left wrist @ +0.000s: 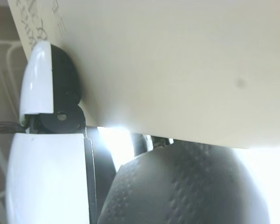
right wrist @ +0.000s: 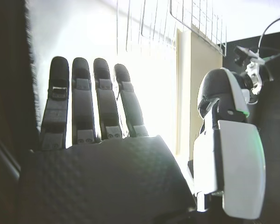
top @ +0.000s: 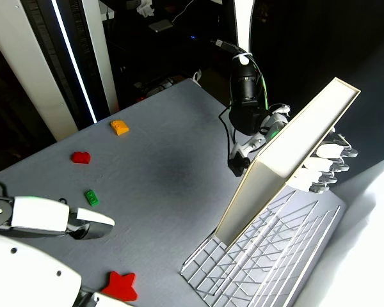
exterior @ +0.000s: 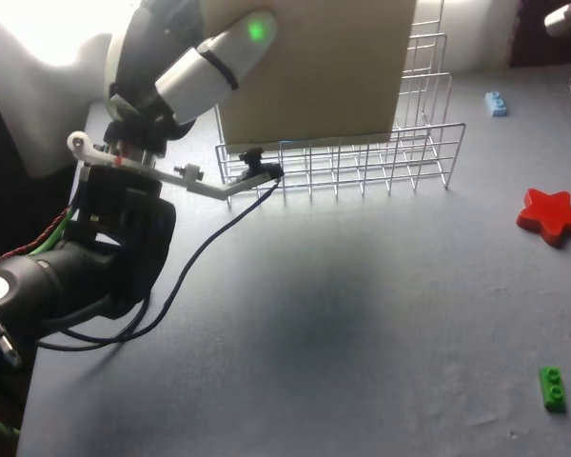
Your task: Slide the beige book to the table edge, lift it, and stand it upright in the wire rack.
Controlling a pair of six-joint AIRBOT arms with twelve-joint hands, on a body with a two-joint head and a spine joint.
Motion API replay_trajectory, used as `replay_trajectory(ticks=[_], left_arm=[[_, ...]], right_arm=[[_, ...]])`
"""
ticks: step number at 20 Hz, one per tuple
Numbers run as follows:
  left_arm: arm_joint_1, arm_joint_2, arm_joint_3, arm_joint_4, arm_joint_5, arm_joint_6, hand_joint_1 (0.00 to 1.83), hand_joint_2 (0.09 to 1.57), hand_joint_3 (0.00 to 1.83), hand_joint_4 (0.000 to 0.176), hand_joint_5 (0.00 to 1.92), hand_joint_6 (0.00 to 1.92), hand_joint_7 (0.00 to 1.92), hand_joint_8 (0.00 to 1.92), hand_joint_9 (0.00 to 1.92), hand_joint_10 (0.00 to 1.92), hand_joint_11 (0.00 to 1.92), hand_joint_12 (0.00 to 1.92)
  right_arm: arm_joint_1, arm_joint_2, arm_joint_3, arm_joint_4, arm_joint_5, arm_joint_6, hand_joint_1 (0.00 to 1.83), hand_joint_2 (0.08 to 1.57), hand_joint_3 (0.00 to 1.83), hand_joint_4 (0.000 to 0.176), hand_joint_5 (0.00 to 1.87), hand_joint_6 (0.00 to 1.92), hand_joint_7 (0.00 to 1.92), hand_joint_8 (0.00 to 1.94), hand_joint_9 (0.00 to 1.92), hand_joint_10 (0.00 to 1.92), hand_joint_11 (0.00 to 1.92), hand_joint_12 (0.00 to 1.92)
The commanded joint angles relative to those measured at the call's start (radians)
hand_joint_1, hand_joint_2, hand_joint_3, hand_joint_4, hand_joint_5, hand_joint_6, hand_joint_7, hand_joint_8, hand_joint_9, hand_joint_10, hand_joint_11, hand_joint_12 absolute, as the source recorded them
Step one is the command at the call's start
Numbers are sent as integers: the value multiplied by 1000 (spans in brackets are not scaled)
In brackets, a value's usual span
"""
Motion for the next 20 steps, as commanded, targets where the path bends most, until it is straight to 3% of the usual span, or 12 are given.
replay_trajectory(ticks=[1, 7, 9, 13, 15, 20], left_arm=[[4, 1, 1, 0, -117, -16, 1492, 1133, 0, 0, 873, 1014, 792, 1236, 847, 1241, 883, 1435], [17, -30, 28, -31, -129, -11, 1489, 1152, 2, 0, 868, 1033, 755, 1306, 799, 1310, 808, 1512], [15, -35, 31, -31, -130, -11, 1492, 1136, 0, 0, 874, 1021, 801, 1234, 837, 1252, 857, 1457], [36, -37, 4, -41, -136, -8, 1490, 1147, 2, 0, 857, 1052, 779, 1267, 808, 1289, 824, 1503], [45, -37, -7, -45, -141, -7, 1489, 1144, 1, 0, 857, 1053, 779, 1257, 816, 1275, 849, 1487], [56, -41, -14, -50, -144, -6, 1489, 1153, 0, 0, 852, 1064, 780, 1264, 805, 1297, 794, 1539]], right_arm=[[20, 6, -1, -34, -82, 14, 247, 1075, 0, 0, 238, 8, 241, 5, 243, 5, 0, 675], [27, 6, -9, -34, -104, 0, 276, 1079, 2, 0, 237, 2, 244, 2, 248, 3, 0, 687], [26, 6, -12, -34, -102, -1, 229, 1087, 3, 0, 244, 5, 236, 3, 232, 2, 0, 640], [26, 7, -14, -34, -101, 0, 247, 1082, 0, 0, 237, 4, 245, 2, 243, 3, 0, 677], [26, 7, -15, -34, -100, 6, 227, 1086, 1, 0, 226, 0, 221, 1, 219, 0, 0, 601], [26, 7, -15, -34, -94, 7, 262, 1079, 0, 0, 255, 7, 255, 6, 253, 5, 0, 724]])
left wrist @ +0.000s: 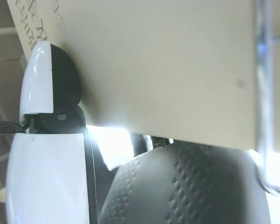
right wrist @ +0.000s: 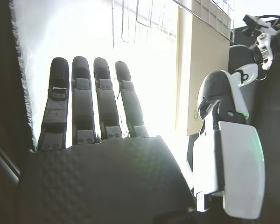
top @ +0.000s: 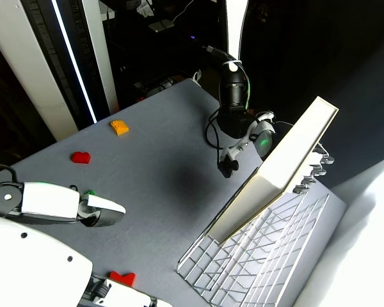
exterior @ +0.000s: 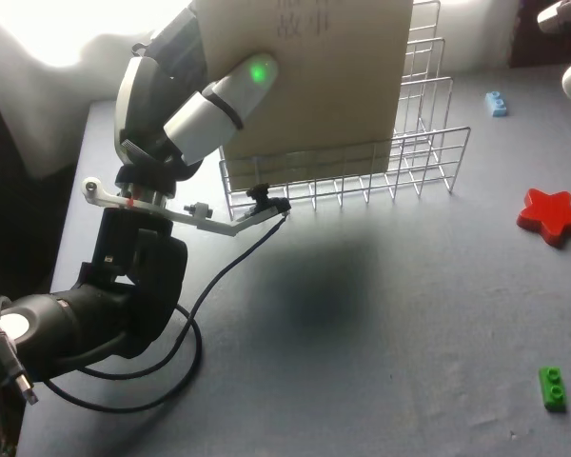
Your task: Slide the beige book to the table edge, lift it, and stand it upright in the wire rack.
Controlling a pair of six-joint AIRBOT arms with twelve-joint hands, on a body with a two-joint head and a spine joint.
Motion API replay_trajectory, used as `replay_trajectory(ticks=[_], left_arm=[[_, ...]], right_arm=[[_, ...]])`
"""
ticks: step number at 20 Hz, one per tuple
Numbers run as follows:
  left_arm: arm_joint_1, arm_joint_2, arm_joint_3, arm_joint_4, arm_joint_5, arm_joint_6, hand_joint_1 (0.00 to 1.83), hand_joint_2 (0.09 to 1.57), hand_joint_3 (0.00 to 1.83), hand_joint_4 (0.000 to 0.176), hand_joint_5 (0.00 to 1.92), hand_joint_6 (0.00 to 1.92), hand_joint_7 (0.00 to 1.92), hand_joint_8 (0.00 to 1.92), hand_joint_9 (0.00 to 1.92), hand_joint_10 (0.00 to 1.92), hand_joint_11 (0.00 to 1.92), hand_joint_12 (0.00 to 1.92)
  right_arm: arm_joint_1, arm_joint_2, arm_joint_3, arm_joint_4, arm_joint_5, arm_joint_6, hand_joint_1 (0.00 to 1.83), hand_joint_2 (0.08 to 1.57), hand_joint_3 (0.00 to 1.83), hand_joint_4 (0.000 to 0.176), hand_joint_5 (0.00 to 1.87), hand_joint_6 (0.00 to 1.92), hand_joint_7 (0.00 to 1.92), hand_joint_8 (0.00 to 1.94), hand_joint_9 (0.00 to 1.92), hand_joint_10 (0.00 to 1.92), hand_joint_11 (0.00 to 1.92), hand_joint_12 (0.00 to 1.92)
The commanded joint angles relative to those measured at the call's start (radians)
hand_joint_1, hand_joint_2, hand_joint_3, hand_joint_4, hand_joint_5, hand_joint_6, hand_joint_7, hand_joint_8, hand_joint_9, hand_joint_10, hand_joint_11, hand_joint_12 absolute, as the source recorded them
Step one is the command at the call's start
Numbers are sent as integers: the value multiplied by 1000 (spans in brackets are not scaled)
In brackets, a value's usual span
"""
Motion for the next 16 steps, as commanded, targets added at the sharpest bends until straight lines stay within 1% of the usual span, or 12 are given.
replay_trajectory(ticks=[1, 3, 4, 6, 8, 10, 11, 12, 13, 15, 16], left_arm=[[4, -4, 1, 6, -117, -17, 1489, 1155, 1, 0, 841, 1077, 759, 1289, 789, 1323, 827, 1499], [9, -7, 2, 6, -117, -17, 1490, 1153, 0, 0, 834, 1084, 772, 1279, 807, 1298, 818, 1502], [10, -11, 5, 6, -117, -17, 1491, 1147, 0, 0, 856, 1054, 784, 1259, 818, 1288, 815, 1499], [10, -19, 14, 6, -117, -17, 1491, 1148, 1, 0, 848, 1068, 786, 1259, 815, 1292, 810, 1505], [9, -22, 17, 6, -118, -17, 1491, 1145, 0, 0, 850, 1071, 781, 1271, 813, 1279, 844, 1459], [12, -24, 15, 6, -118, -17, 1491, 1138, 0, 0, 856, 1056, 785, 1254, 824, 1265, 881, 1417], [15, -25, 14, 6, -118, -17, 1492, 1142, 1, 0, 856, 1065, 784, 1262, 829, 1260, 835, 1460], [17, -25, 14, 6, -119, -17, 1490, 1149, 1, 0, 843, 1067, 760, 1296, 816, 1291, 836, 1474], [20, -26, 11, 6, -121, -17, 1486, 1155, 1, 0, 819, 1088, 726, 1333, 793, 1320, 888, 1434], [24, -26, 7, 6, -123, -17, 1489, 1142, 0, 0, 823, 1084, 769, 1275, 820, 1276, 921, 1389], [25, -26, 5, 6, -123, -17, 1491, 1136, 0, 0, 845, 1061, 789, 1247, 831, 1260, 904, 1400]], right_arm=[[16, 6, 0, -34, -94, 5, 249, 1083, 1, 0, 249, 2, 246, 1, 242, 1, 0, 700], [16, 6, 0, -34, -94, 6, 247, 1080, 0, 0, 241, 0, 242, 1, 242, 1, 0, 684], [16, 6, 0, -34, -94, 7, 265, 1079, 0, 0, 233, 0, 232, 1, 231, 2, 0, 630], [16, 6, -1, -34, -94, 10, 250, 1082, 1, 0, 241, 1, 242, 2, 238, 3, 0, 645], [16, 7, -2, -34, -94, 10, 236, 1087, 3, 0, 233, 0, 235, 0, 232, 0, 0, 638], [16, 7, -4, -34, -94, 9, 260, 1080, 0, 0, 244, 3, 243, 2, 239, 3, 0, 654], [16, 7, -4, -34, -94, 9, 253, 1079, 0, 0, 246, 3, 245, 3, 239, 2, 0, 659], [16, 7, -5, -34, -94, 10, 248, 1079, 0, 0, 227, 0, 227, 1, 223, 0, 0, 637], [16, 8, -6, -34, -93, 10, 252, 1078, 0, 0, 229, 2, 234, 3, 231, 3, 0, 657], [16, 8, -6, -34, -92, 9, 257, 1076, 0, 0, 248, 6, 249, 5, 241, 5, 0, 677], [16, 8, -6, -34, -92, 8, 266, 1075, 0, 0, 253, 5, 254, 4, 250, 5, 0, 701]])
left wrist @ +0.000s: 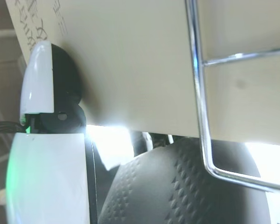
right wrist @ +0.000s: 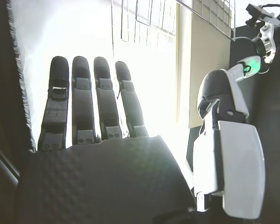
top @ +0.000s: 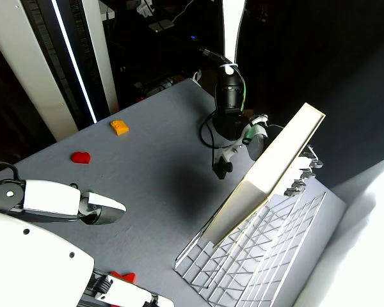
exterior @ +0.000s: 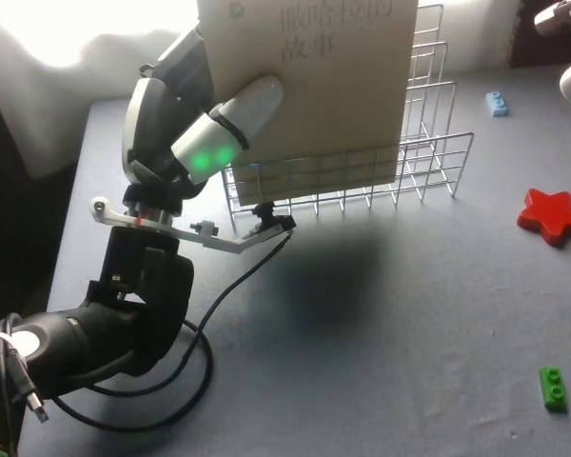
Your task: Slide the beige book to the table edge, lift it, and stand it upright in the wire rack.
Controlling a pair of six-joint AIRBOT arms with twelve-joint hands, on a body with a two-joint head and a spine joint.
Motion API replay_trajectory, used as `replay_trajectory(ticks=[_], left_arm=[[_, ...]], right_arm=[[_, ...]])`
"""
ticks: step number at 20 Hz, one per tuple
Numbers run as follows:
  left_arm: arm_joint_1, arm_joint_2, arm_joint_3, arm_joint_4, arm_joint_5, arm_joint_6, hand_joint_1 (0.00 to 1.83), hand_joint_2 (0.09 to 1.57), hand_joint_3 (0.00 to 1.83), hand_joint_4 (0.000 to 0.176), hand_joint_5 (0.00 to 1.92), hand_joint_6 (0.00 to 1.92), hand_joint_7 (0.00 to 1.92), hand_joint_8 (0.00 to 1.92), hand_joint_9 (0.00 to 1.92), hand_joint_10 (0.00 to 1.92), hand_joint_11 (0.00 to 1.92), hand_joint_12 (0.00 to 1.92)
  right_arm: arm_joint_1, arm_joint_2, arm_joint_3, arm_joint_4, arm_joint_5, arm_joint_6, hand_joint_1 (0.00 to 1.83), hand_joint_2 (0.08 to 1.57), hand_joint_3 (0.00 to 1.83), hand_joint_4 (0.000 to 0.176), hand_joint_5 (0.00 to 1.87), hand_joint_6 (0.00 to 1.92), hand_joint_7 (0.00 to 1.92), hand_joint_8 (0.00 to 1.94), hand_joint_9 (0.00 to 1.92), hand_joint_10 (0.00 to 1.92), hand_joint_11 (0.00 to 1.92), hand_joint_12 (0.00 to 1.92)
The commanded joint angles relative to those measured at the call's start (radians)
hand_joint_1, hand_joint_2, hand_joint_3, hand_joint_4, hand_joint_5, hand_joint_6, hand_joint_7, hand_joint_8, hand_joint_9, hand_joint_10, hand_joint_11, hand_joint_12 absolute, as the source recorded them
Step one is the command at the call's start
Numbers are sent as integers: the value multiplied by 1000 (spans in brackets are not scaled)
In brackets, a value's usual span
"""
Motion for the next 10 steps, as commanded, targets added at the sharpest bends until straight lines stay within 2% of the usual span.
replay_trajectory(ticks=[1, 2, 3, 4, 7, 8, 9, 10], left_arm=[[2, 1, -1, 19, -108, -19, 1491, 1140, 1, 0, 847, 1064, 778, 1266, 819, 1278, 881, 1421], [2, 1, -2, 19, -108, -19, 1490, 1151, 3, 0, 817, 1100, 767, 1288, 800, 1309, 855, 1464], [2, 1, -3, 19, -108, -19, 1383, 1179, 2, 0, 821, 1154, 764, 1317, 811, 1372, 829, 1335], [2, 1, -4, 19, -108, -19, 1360, 1187, 0, 0, 817, 1187, 761, 1307, 812, 1386, 831, 1286], [3, 1, -8, 19, -108, -19, 1327, 1210, 0, 0, 748, 1277, 763, 1284, 778, 1440, 714, 1349], [3, 1, -8, 19, -108, -19, 1191, 1230, 0, 0, 728, 1336, 784, 1315, 710, 1098, 643, 1310], [4, 1, -6, 19, -108, -19, 1158, 1239, 0, 14, 745, 1376, 751, 1322, 705, 846, 551, 1258], [4, 2, -5, 19, -108, -19, 1158, 1237, 1, 0, 778, 1370, 728, 1313, 717, 686, 511, 1236]], right_arm=[[16, 9, -1, -34, -92, 3, 251, 1075, 0, 0, 253, 4, 255, 3, 253, 5, 0, 705], [16, 9, -1, -34, -92, 3, 257, 1078, 0, 0, 245, 1, 250, 1, 248, 2, 0, 687], [16, 9, -1, -34, -92, 3, 248, 1078, 0, 0, 249, 2, 253, 1, 252, 3, 0, 708], [16, 9, -1, -34, -92, 2, 250, 1079, 0, 0, 248, 2, 253, 1, 252, 2, 0, 710], [15, 9, -1, -34, -92, 2, 254, 1082, 2, 0, 238, 1, 236, 1, 236, 2, 0, 650], [15, 9, -2, -34, -92, 2, 252, 1080, 0, 0, 242, 2, 246, 4, 241, 4, 0, 665], [15, 9, -2, -34, -92, 2, 248, 1079, 0, 0, 249, 4, 255, 5, 250, 5, 0, 680], [15, 9, -4, -34, -92, 0, 270, 1075, 0, 0, 266, 6, 265, 5, 259, 6, 0, 702]])
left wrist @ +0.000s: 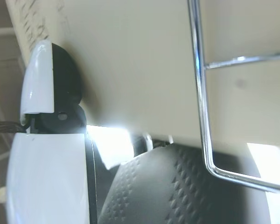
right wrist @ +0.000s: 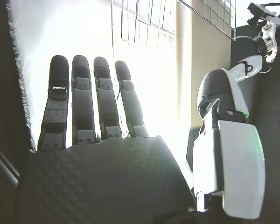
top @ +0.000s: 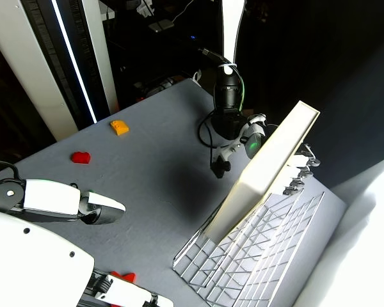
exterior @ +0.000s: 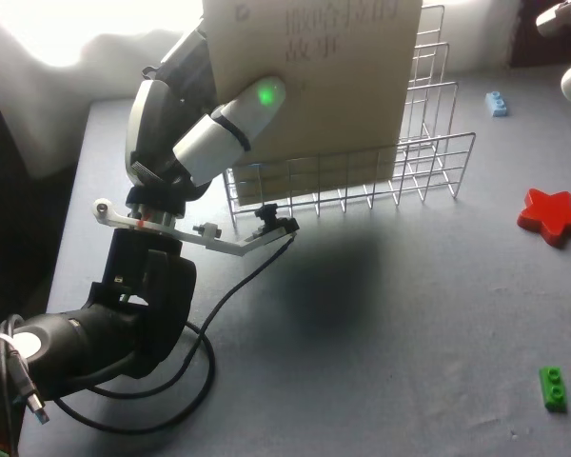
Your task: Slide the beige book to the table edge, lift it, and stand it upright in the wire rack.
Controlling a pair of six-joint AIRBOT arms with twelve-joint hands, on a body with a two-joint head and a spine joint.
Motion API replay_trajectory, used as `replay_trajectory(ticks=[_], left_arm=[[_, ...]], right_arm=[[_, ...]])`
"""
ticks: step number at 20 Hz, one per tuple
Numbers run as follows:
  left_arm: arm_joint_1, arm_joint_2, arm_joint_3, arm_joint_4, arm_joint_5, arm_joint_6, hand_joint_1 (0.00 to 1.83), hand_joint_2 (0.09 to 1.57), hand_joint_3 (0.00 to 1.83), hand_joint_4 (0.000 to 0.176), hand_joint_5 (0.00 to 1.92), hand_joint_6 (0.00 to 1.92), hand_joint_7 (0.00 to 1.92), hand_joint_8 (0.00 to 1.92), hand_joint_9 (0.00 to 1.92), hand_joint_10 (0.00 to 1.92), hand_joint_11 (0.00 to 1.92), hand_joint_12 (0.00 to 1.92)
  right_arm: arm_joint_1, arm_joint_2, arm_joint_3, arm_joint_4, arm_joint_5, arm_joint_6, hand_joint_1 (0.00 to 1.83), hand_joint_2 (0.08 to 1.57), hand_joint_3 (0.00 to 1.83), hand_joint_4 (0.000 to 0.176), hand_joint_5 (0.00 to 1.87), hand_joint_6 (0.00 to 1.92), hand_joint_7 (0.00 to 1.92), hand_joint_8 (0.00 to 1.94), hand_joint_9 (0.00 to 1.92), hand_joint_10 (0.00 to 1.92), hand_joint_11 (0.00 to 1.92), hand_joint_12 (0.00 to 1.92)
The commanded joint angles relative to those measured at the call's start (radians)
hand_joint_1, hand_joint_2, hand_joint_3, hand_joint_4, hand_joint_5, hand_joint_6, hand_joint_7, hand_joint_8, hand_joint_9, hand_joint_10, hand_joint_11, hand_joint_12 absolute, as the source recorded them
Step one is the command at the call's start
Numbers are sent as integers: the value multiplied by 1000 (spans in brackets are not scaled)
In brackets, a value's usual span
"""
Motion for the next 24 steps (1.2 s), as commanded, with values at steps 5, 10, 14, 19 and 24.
replay_trajectory(ticks=[5, 10, 14, 19, 24], left_arm=[[4, 2, 3, 10, -104, -18, 1070, 1071, 0, 0, 665, 303, 719, 71, 662, 157, 265, 1128], [3, 4, -2, 10, -106, -18, 726, 1046, 0, 0, 487, 1, 449, 1, 413, 1, 5, 873], [9, 28, -26, 10, -112, -18, 610, 970, 0, 0, 276, 0, 207, 0, 197, 0, 0, 451], [30, 137, -119, 12, -126, -14, 606, 944, 0, 0, 166, 0, 45, 1, 92, 1, 0, 283], [77, 276, -246, 13, -141, 13, 595, 963, 5, 0, 146, 6, 17, 4, 48, 0, 0, 178]], right_arm=[[13, 10, -7, -34, -92, -3, 268, 1082, 2, 0, 244, 0, 247, 2, 241, 1, 0, 673], [12, 11, -7, -34, -92, -4, 250, 1085, 0, 0, 245, 5, 242, 5, 239, 6, 0, 670], [12, 11, -7, -34, -91, -3, 258, 1093, 2, 0, 249, 3, 253, 4, 250, 5, 0, 658], [13, 14, -7, -34, -92, -6, 244, 1096, 1, 0, 207, 1, 219, 0, 214, 1, 0, 545], [26, 14, -7, -34, -116, -8, 254, 1095, 0, 0, 219, 0, 220, 0, 211, 0, 0, 498]])
